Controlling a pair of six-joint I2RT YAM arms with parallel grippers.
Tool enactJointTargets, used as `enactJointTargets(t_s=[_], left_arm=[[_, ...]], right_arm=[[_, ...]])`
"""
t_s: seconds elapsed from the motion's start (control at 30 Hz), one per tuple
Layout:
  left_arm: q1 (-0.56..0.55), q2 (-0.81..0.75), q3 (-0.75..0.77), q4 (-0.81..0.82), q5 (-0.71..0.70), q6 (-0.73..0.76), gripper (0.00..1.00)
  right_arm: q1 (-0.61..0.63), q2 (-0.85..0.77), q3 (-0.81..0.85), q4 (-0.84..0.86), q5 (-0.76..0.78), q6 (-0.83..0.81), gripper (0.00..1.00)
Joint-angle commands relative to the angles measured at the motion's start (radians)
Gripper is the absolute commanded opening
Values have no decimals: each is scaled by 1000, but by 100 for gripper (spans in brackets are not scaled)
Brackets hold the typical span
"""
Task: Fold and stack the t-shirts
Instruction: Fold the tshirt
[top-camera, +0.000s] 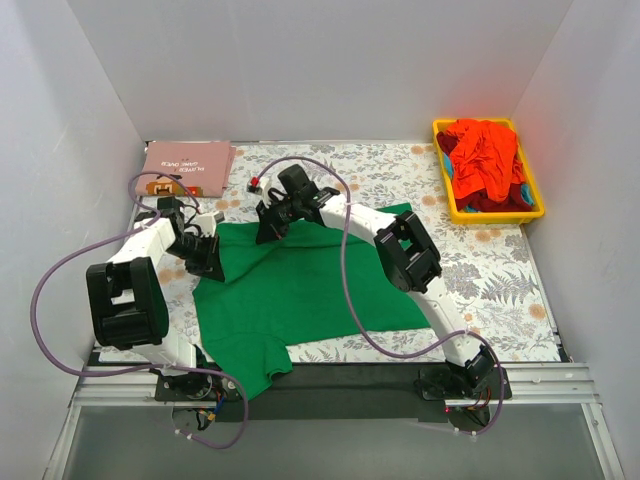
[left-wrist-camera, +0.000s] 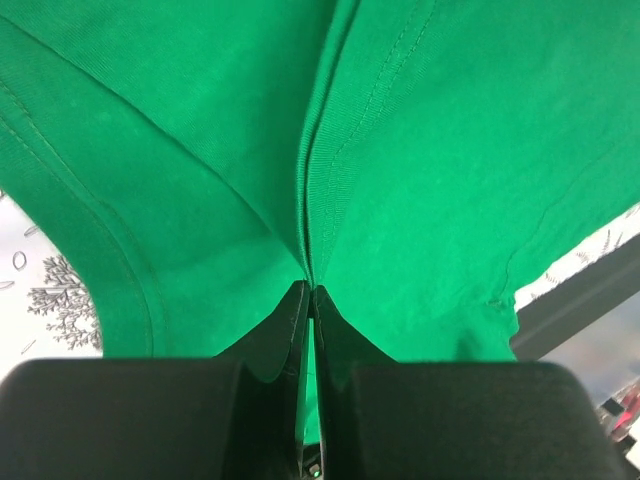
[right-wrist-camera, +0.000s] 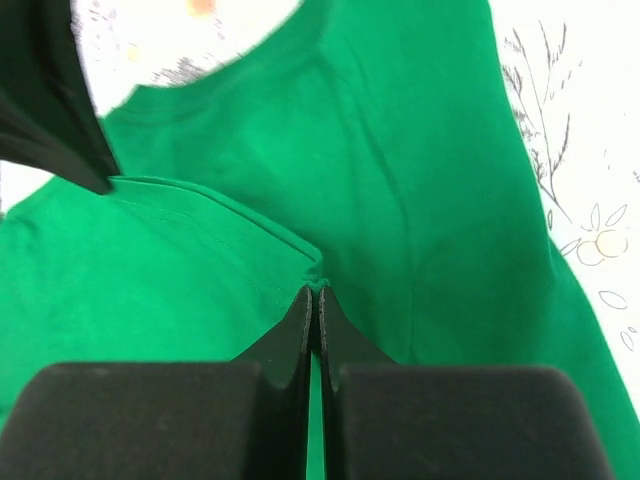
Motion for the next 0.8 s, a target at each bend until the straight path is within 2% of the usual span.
enactJointTargets(t_s=[0.0,0.37,0.77], left_arm=[[-8,-52,32,-69,20,69,0],[-31,-81,82,-167,-3,110,0],[-66,-96,50,-199,-25,115,0]], right_arm=[[-9,-98,-14,31,-39,-16,1],[-18,-163,-123,31,-77,-34,1],[-18,-206,-206,29,-104,-49,1]])
